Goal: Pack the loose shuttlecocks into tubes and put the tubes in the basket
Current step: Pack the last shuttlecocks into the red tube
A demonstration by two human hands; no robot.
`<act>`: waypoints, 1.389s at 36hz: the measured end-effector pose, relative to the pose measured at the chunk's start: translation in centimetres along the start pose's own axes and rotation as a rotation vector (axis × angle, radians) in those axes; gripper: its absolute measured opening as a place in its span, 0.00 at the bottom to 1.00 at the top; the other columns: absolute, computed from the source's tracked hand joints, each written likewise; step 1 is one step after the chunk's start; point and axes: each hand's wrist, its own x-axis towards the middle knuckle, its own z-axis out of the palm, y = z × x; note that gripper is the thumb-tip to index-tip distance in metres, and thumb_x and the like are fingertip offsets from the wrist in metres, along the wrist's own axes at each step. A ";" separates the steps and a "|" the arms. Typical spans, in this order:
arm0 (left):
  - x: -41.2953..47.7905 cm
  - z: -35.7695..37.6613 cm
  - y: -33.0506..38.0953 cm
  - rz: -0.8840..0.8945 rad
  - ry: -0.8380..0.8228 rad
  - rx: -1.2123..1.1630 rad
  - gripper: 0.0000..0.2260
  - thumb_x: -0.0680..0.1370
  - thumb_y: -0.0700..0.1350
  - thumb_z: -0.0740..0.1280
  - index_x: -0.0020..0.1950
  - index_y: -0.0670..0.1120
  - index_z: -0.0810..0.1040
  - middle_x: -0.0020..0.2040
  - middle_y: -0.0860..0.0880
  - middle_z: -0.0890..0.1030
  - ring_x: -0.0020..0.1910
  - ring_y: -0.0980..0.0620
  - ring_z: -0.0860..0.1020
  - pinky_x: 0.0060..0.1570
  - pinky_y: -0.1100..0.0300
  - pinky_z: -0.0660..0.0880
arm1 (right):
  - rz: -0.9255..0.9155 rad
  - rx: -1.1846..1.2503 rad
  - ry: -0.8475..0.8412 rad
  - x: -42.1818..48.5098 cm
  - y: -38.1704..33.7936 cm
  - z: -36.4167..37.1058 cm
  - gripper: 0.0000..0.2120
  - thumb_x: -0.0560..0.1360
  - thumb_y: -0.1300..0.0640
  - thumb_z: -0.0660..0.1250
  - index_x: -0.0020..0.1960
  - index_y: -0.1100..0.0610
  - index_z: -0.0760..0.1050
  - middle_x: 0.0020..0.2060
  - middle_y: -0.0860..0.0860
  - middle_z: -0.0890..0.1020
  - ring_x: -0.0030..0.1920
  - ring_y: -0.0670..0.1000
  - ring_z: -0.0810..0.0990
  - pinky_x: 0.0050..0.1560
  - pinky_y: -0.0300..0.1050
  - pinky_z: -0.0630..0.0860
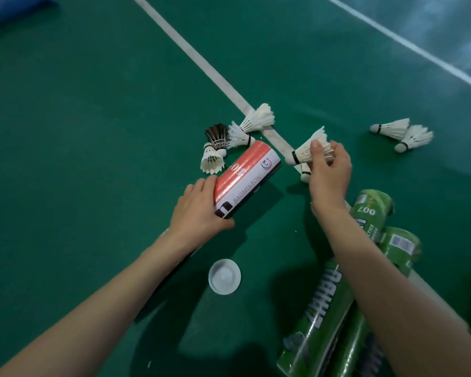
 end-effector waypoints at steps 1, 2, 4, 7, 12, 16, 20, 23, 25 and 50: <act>0.0 0.0 -0.1 0.010 -0.002 0.010 0.38 0.65 0.53 0.76 0.71 0.49 0.62 0.60 0.50 0.71 0.57 0.49 0.68 0.53 0.54 0.70 | 0.020 0.065 -0.004 0.1 -0.1 -0.1 0.12 0.73 0.42 0.65 0.45 0.50 0.73 0.48 0.49 0.78 0.49 0.53 0.79 0.52 0.60 0.78; -0.1 -0.2 -0.3 0.018 -0.006 0.021 0.39 0.65 0.52 0.76 0.72 0.49 0.61 0.62 0.50 0.71 0.58 0.49 0.68 0.55 0.54 0.69 | 0.034 0.151 -0.025 0.1 -0.3 -0.1 0.10 0.75 0.44 0.65 0.45 0.50 0.74 0.49 0.51 0.79 0.49 0.52 0.80 0.54 0.57 0.79; 0.0 -0.4 -0.8 0.033 -0.013 0.037 0.40 0.65 0.49 0.76 0.73 0.48 0.61 0.64 0.49 0.71 0.60 0.48 0.68 0.58 0.54 0.67 | 0.057 0.285 -0.100 -0.1 -0.5 -0.2 0.06 0.79 0.52 0.64 0.44 0.53 0.74 0.47 0.52 0.81 0.48 0.49 0.81 0.55 0.48 0.79; 0.2 -1.0 -1.5 0.045 0.005 0.036 0.38 0.65 0.45 0.75 0.72 0.48 0.63 0.65 0.48 0.72 0.60 0.47 0.70 0.61 0.52 0.68 | 0.044 0.294 -0.250 -0.9 -0.7 -0.2 0.04 0.79 0.56 0.63 0.46 0.54 0.75 0.47 0.52 0.82 0.50 0.49 0.82 0.57 0.47 0.79; 0.6 -1.9 -2.4 0.037 0.087 0.013 0.37 0.63 0.42 0.74 0.70 0.49 0.66 0.62 0.49 0.75 0.58 0.46 0.74 0.61 0.49 0.69 | -0.009 0.260 -0.321 -1.7 -0.3 0.3 0.13 0.79 0.56 0.64 0.59 0.62 0.77 0.47 0.49 0.83 0.48 0.45 0.82 0.57 0.47 0.78; 0.6 -1.8 -2.3 0.034 0.139 0.037 0.36 0.63 0.40 0.73 0.70 0.48 0.65 0.61 0.48 0.74 0.58 0.45 0.73 0.59 0.50 0.67 | -0.008 0.184 -0.408 -2.4 -0.1 0.6 0.26 0.75 0.43 0.66 0.68 0.55 0.72 0.62 0.52 0.78 0.64 0.50 0.75 0.65 0.50 0.73; 0.7 -1.2 -1.6 0.060 0.091 0.087 0.38 0.65 0.41 0.72 0.72 0.48 0.62 0.63 0.47 0.72 0.60 0.45 0.72 0.59 0.51 0.66 | 0.007 0.079 -0.625 -4.2 0.5 1.3 0.22 0.82 0.45 0.53 0.71 0.52 0.69 0.66 0.46 0.75 0.67 0.42 0.69 0.65 0.31 0.64; 0.9 -0.8 -1.8 0.026 0.043 0.102 0.38 0.66 0.43 0.72 0.74 0.49 0.60 0.64 0.47 0.71 0.61 0.46 0.71 0.59 0.51 0.66 | 0.075 0.135 -0.680 -4.1 0.9 1.7 0.31 0.76 0.33 0.46 0.67 0.50 0.72 0.65 0.46 0.76 0.67 0.42 0.70 0.70 0.40 0.60; 0.7 -0.6 -2.2 0.016 0.032 0.117 0.38 0.66 0.44 0.72 0.73 0.49 0.60 0.63 0.48 0.71 0.60 0.46 0.71 0.59 0.52 0.65 | 0.116 0.165 -0.632 -3.6 1.1 1.9 0.29 0.76 0.34 0.43 0.59 0.47 0.76 0.61 0.46 0.78 0.63 0.42 0.72 0.68 0.44 0.62; 1.0 -1.3 -10.2 -0.341 0.038 0.092 0.29 0.67 0.44 0.73 0.65 0.47 0.65 0.57 0.47 0.72 0.57 0.46 0.70 0.58 0.48 0.64 | 0.282 -0.242 -0.961 -1.9 2.1 16.0 0.36 0.78 0.69 0.53 0.78 0.47 0.44 0.73 0.53 0.65 0.53 0.46 0.73 0.49 0.43 0.69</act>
